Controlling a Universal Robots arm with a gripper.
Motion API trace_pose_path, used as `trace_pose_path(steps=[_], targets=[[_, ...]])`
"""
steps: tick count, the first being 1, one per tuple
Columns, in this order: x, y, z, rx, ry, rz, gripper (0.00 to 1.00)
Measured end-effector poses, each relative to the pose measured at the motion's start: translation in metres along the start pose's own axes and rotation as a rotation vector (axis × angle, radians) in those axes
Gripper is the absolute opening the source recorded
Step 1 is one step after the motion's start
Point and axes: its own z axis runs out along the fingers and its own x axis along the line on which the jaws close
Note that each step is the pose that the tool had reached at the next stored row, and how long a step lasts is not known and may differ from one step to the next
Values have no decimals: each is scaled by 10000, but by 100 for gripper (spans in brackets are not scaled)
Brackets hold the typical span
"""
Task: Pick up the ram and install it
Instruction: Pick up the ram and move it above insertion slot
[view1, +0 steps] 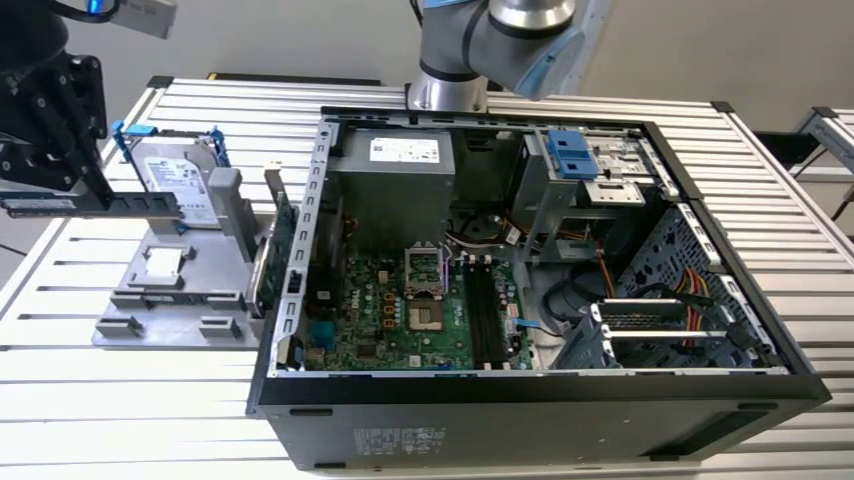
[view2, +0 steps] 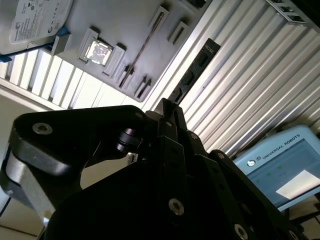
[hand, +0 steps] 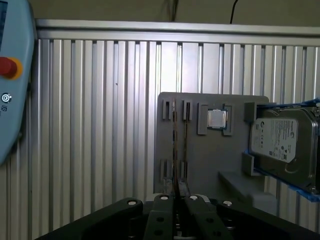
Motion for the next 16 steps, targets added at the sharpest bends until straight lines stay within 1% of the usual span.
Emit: trace_pose_path(steps=[11, 16], targets=[[1, -139, -6, 0, 0, -1, 0], [1, -212, -9, -2, 1, -1, 0]])
